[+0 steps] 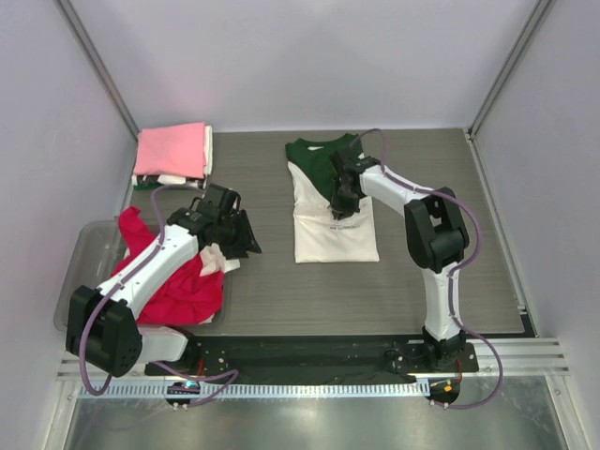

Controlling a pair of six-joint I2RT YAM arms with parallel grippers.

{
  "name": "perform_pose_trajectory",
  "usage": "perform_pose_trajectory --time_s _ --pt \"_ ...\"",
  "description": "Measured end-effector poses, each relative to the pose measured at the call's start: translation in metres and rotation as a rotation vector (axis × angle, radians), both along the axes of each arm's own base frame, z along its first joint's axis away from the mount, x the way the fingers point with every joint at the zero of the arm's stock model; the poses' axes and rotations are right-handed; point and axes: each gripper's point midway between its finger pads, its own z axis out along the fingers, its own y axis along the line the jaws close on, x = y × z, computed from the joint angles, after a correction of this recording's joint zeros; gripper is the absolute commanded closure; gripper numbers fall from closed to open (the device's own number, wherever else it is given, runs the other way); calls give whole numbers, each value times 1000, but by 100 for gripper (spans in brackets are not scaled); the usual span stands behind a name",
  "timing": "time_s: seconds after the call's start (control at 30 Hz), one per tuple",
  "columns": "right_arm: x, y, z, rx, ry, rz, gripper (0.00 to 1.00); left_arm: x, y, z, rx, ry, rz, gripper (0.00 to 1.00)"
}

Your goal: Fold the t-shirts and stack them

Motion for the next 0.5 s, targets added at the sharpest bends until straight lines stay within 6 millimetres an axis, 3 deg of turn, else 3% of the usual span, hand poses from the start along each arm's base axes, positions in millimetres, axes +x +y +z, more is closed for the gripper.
perform_pose_trajectory --time_s 0.17,0.3,0.4,0.5 --pt "64 0 9 -5 -60 -28 83 1 4 -1 18 -5 -5 59" --pt "117 -13 36 20 -140 -79 80 1 4 0 18 -6 -8 55" --pt "123 -35 58 26 -173 -117 60 1 1 1 3 -10 -11 46" --pt "98 -64 71 11 -173 -150 39 0 -4 -2 -30 -17 -6 43"
